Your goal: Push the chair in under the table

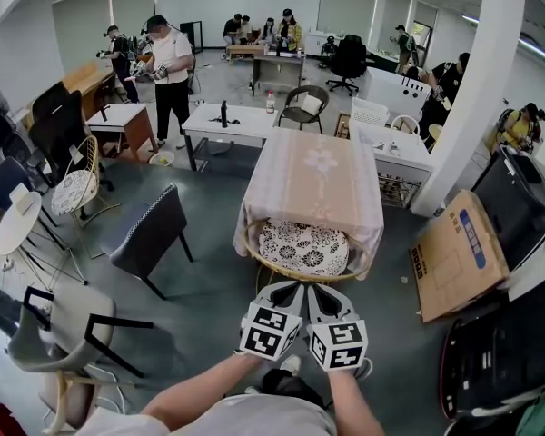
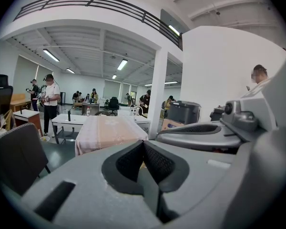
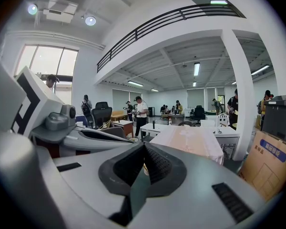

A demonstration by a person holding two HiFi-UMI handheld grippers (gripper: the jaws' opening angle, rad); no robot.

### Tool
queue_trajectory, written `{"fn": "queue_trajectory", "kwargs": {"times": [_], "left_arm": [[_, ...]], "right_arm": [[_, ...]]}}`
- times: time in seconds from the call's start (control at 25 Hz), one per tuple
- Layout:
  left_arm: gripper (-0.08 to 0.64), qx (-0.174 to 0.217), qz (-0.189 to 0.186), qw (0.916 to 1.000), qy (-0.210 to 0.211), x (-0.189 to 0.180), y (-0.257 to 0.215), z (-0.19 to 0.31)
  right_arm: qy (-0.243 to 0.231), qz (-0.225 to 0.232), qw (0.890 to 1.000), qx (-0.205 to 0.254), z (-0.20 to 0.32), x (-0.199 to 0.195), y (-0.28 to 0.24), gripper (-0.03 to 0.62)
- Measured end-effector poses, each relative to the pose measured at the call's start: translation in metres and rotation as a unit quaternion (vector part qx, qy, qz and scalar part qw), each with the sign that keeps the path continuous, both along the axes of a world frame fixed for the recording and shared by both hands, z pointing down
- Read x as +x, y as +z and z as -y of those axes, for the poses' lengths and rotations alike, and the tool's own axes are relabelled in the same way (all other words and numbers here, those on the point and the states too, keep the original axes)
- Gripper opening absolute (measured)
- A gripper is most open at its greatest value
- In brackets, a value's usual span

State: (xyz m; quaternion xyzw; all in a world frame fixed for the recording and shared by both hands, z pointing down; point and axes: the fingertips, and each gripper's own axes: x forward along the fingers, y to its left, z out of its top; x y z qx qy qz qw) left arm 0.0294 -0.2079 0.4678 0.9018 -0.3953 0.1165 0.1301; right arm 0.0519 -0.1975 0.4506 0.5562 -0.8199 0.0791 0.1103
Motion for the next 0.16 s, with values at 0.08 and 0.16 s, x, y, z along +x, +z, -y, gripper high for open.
{"fn": "queue_trajectory", "kwargs": {"times": [0.08, 0.16], "left_arm": [[0.005, 0.000, 0.002, 1.0000, 0.002, -0.0007, -0.0012, -0.0005], [0.005, 0.001, 0.005, 1.0000, 0.002, -0.0016, -0.0022, -0.0007]], "right_arm": [[-0.001, -0.001, 1.000, 0.001, 0.0002, -0.0015, -0.0011, 0.003], [-0.001, -0.002, 1.000, 0.001, 0.0005, -0.0026, -0.0020, 0.003]]}}
